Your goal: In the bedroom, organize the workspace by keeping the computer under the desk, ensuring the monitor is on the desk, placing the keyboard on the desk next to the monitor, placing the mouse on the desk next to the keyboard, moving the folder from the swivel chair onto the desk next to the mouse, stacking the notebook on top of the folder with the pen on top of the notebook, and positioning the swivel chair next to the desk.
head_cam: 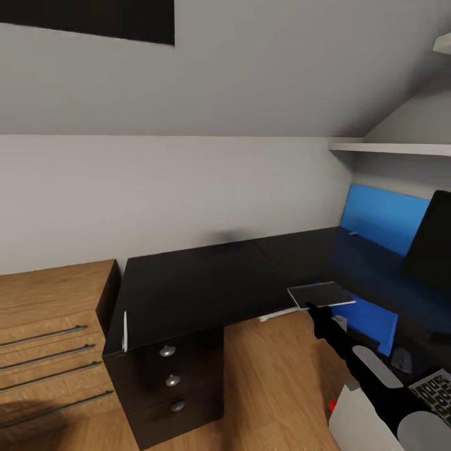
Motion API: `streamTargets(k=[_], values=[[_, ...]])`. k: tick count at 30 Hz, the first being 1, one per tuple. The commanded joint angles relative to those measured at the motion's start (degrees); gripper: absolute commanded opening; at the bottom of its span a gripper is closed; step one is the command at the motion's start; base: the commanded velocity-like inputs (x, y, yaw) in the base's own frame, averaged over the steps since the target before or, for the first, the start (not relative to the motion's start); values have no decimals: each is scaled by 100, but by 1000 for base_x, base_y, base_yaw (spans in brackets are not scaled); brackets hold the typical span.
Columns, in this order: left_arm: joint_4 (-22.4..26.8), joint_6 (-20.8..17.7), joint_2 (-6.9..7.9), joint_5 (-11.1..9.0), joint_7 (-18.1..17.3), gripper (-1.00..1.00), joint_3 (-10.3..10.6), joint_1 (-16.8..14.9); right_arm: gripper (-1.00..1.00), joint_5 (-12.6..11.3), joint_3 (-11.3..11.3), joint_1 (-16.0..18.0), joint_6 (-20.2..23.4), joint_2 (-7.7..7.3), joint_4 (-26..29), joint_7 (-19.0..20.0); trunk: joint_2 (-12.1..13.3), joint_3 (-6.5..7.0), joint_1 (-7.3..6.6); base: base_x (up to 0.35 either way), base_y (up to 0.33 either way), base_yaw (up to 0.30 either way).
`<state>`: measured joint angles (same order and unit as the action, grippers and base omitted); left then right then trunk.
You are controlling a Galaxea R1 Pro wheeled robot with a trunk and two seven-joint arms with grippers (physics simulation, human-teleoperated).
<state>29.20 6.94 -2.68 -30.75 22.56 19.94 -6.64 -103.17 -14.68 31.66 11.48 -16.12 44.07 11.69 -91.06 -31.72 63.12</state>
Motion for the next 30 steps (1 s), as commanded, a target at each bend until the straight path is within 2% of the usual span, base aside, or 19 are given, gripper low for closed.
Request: streamTargets(k=[1,13,26,30], values=[[2,35,5,-61,39,100,45,-4,-100,-63,-26,7,4,-13,-8,37,-3,-6,0,0,0,-267],[-2,35,9,-63,38,100,45,-4,-100,-63,-26,7,4,-49,-23,53,-3,-6,0,0,0,-204],[-2,41,13,-60,38,100,39,-4,-100,-57,-26,7,13,-66,-46,66,-3,-6,0,21,-26,-20],[-1,41,13,-58,38,100,41,-4,-100,-54,-26,0,6,-75,-57,245,-3,-6,0,2,-20,0]])
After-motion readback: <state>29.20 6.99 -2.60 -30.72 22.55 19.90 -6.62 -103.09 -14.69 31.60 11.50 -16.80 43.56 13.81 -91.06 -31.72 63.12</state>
